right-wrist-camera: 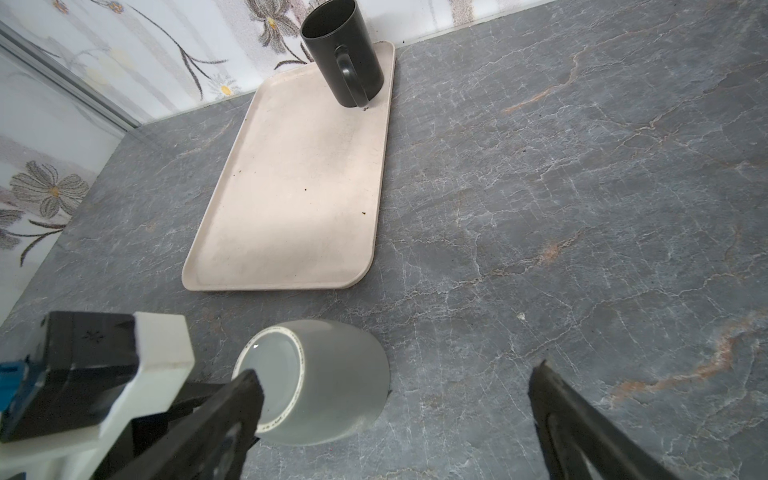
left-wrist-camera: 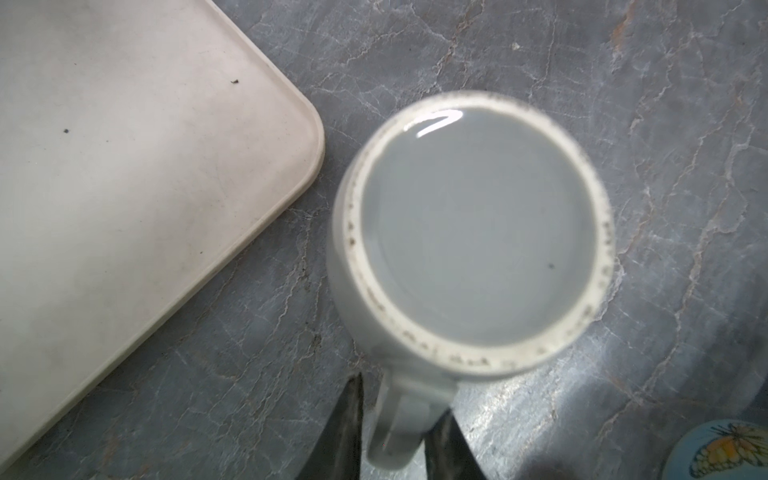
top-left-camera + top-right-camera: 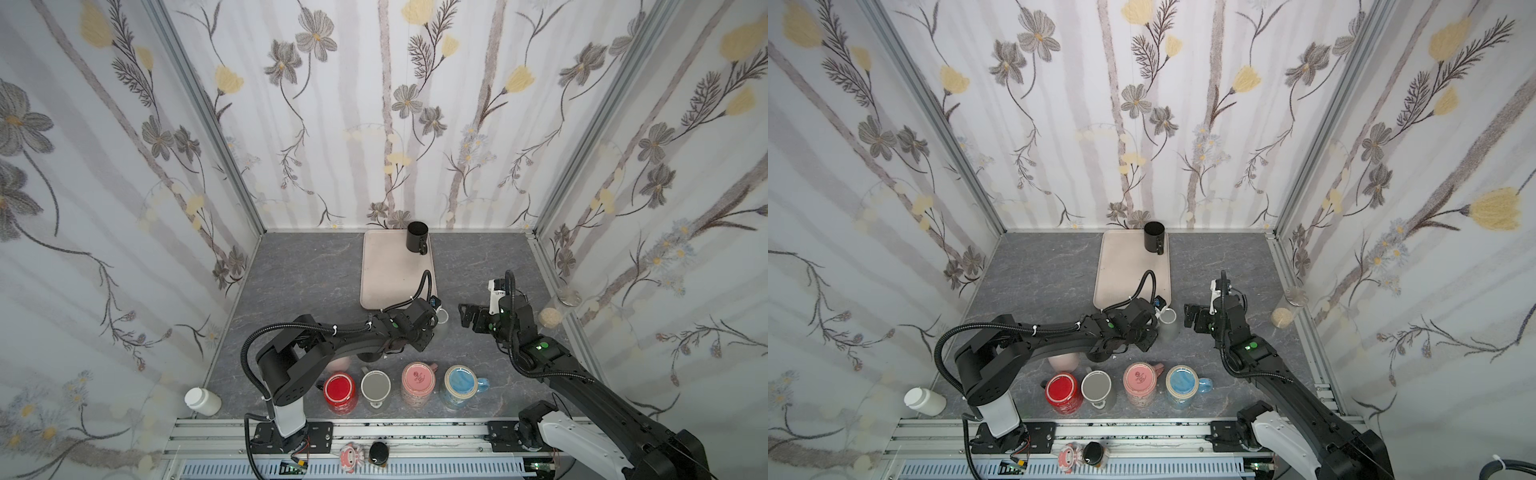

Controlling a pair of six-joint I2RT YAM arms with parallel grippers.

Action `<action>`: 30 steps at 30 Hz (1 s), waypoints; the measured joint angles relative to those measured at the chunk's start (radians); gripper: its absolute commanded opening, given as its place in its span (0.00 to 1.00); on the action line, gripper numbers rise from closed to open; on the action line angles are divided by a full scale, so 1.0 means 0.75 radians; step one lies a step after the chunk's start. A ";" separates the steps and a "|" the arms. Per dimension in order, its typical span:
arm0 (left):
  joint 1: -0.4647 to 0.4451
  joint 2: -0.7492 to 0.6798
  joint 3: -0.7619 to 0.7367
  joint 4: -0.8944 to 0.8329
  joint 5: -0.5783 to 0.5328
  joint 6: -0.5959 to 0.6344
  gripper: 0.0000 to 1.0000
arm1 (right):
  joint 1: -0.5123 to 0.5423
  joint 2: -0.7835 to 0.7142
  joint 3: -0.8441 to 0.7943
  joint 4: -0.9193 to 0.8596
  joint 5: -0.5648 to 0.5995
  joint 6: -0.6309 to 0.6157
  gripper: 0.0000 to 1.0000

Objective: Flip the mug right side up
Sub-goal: 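Close the left gripper on the grey mug's handle and lift it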

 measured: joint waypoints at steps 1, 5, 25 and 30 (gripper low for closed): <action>-0.004 0.001 -0.001 0.003 -0.009 0.008 0.22 | 0.000 0.003 0.002 0.001 -0.005 0.000 1.00; -0.022 0.011 -0.001 0.020 -0.051 0.030 0.17 | -0.001 0.010 0.002 0.009 -0.024 0.001 1.00; -0.084 -0.010 -0.037 0.094 -0.211 0.063 0.00 | -0.003 -0.054 -0.003 0.029 -0.022 0.020 1.00; -0.072 -0.069 -0.040 0.175 -0.212 0.056 0.00 | -0.003 -0.125 -0.008 0.057 -0.018 0.020 1.00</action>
